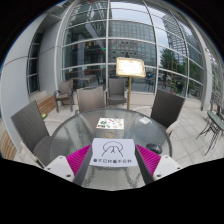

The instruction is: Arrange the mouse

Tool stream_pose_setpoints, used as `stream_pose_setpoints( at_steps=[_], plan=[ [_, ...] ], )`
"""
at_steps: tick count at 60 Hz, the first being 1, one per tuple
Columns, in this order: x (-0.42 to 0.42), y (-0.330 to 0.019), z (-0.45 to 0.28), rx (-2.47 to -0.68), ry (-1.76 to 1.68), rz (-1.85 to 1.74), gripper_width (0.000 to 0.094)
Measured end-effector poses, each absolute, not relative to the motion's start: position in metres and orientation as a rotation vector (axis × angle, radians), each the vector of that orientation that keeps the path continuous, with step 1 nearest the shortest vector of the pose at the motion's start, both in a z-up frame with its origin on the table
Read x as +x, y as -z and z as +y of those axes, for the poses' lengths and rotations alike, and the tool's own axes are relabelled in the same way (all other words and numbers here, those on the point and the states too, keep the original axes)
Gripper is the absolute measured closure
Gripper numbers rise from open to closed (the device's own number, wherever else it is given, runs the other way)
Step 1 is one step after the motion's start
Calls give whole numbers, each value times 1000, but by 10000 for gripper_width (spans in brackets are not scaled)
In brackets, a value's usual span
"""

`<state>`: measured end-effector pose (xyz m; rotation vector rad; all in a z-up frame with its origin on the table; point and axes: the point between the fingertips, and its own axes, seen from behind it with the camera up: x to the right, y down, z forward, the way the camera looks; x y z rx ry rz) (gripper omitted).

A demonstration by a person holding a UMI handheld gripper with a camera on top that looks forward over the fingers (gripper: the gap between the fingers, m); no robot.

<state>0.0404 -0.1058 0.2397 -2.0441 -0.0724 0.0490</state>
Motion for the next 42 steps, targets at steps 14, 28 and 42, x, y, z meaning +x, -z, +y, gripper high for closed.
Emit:
stream_pose_setpoints(
  at_steps=[14,28,42],
  plan=[
    [68,-172,-109,-2126,-26,-94,76],
    [176,-65,-112,-2280,80,5,75],
    [281,-7,-56,-2351,179,-3,76]
  ],
)
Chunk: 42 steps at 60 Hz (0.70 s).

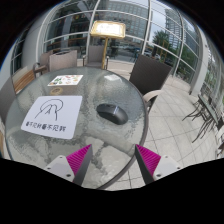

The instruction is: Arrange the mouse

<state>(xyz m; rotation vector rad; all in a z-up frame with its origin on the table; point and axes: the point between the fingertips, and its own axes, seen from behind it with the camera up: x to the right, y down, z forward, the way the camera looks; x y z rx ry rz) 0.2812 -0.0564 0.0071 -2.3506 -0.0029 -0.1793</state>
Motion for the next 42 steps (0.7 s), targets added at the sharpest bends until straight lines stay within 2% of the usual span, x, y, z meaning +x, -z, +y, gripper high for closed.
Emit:
stream_pose_setpoints(
  at_steps=[15,30,33,38,42],
  plan=[
    [318,8,43,-2341,150,-70,75],
    [329,8,107,-2342,96,-94,86],
    [331,8,114,-2345,80,-72,128],
    [328,13,126,-2344,38,-38,287],
    [328,14,133,-2341,30,-30,371]
  ],
)
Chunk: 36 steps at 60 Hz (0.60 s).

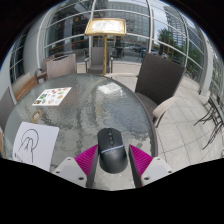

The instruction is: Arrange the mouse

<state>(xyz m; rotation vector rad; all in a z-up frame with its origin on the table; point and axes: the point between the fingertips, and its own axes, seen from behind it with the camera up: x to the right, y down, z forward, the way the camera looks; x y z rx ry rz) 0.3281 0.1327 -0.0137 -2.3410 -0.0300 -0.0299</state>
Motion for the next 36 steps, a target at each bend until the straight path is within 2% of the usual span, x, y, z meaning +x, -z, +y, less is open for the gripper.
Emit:
stream_pose_setpoints(
  at_steps=[3,10,19,25,30,36],
  plan=[
    [325,15,137,-2343,29,-40,440],
    [324,16,138,-2365,51,-41,474],
    [325,16,139,-2399,48,-36,632],
    [327,12,137,-2444,83,-17,651],
    [326,-23,140,-2410,118,27,651],
    [303,-100,153,-2302,139,53,651]
  ],
)
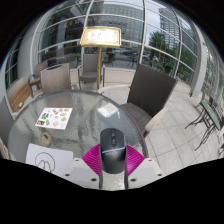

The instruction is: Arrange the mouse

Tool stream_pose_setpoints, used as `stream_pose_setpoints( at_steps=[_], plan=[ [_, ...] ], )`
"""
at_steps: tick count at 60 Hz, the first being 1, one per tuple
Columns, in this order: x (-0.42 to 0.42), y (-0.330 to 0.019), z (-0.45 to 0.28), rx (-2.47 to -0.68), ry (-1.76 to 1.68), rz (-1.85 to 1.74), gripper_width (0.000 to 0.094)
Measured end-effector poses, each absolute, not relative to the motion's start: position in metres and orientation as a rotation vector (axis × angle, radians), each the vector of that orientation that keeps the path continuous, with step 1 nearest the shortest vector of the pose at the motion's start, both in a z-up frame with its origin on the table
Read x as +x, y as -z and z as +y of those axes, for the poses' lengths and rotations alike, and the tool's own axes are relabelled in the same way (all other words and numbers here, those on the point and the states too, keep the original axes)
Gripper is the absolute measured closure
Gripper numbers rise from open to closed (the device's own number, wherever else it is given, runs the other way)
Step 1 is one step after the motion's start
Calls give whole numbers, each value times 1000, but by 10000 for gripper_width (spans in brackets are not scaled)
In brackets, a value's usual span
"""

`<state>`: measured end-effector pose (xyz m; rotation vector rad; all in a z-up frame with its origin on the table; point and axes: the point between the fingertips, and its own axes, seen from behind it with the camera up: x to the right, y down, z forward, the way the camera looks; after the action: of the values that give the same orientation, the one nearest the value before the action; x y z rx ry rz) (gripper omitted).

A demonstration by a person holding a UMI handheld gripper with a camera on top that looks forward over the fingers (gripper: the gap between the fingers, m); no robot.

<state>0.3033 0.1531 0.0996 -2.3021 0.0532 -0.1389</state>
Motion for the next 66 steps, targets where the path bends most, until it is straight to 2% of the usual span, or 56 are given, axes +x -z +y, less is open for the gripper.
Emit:
stream_pose_setpoints(
  at_steps=[4,12,18,25,30,41,46,54,64,66],
  plan=[
    [276,-155,158,-2226,149,42,650],
    [197,-225,149,-2123,128,11,651],
    [130,-227,135,-2115,87,-28,651],
    [69,-181,123,-2184,39,-76,653],
    [43,-125,107,-2260,37,-95,653],
    [32,-14,80,-2407,46,-95,654],
    [31,13,69,-2441,63,-93,652],
    [32,16,69,-2403,52,-52,636],
    [33,16,69,-2407,42,-10,431],
    [37,16,67,-2424,50,17,313]
  ],
)
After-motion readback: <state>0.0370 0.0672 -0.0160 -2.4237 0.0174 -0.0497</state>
